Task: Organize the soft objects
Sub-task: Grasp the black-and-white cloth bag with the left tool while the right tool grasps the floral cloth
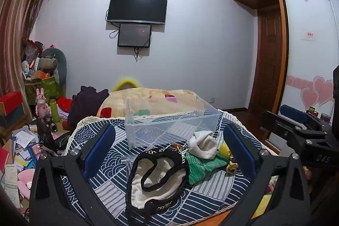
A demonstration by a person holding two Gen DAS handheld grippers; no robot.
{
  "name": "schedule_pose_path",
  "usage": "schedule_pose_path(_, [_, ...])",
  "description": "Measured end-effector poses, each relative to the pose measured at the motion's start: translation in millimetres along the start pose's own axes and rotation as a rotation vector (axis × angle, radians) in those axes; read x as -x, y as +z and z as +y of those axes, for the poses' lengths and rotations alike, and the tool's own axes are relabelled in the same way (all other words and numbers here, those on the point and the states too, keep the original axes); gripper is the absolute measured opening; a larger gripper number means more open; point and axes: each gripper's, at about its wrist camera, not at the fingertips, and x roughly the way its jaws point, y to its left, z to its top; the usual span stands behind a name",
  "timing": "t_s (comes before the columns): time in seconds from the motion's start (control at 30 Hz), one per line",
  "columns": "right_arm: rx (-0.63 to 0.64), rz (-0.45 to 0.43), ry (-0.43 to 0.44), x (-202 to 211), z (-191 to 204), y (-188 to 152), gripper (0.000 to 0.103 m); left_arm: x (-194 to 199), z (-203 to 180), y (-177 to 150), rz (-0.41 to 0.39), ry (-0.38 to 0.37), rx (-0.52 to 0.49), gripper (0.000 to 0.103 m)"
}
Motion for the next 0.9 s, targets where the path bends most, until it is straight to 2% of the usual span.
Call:
schedule_pose_path(0.13, [-0.012, 0.013, -0.001, -4, -4, -2, 0.103, -9, 6, -5, 0.022, 0.014, 0.013, 0.103])
schedule_pose_path(0.23, [-0.028, 0.032, -0.006, -9, -8, -4, 0.102, -24, 14, -12, 0.08, -0.021, 0.041, 0.103])
schedule_pose_path(0.33, [-0.044, 0.06, -0.016, -16, -14, -8, 0.097, -39, 22, -22, 0.132, -0.035, 0.068, 0.103])
schedule_pose_path(0.6, [-0.08, 0.185, -0.071, -50, -30, -30, 0.094, -79, 35, -52, 0.261, -0.005, 0.085, 0.103])
schedule_pose_path(0.77, [-0.115, 0.253, -0.089, -62, -40, -42, 0.093, -97, 35, -68, 0.327, -0.02, 0.077, 0.103])
schedule_pose_path(0.83, [-0.128, 0.287, -0.097, -66, -45, -48, 0.088, -102, 35, -73, 0.34, -0.018, 0.07, 0.103])
schedule_pose_path(0.9, [-0.142, 0.322, -0.094, -73, -49, -52, 0.078, -105, 36, -77, 0.339, -0.016, 0.068, 0.103])
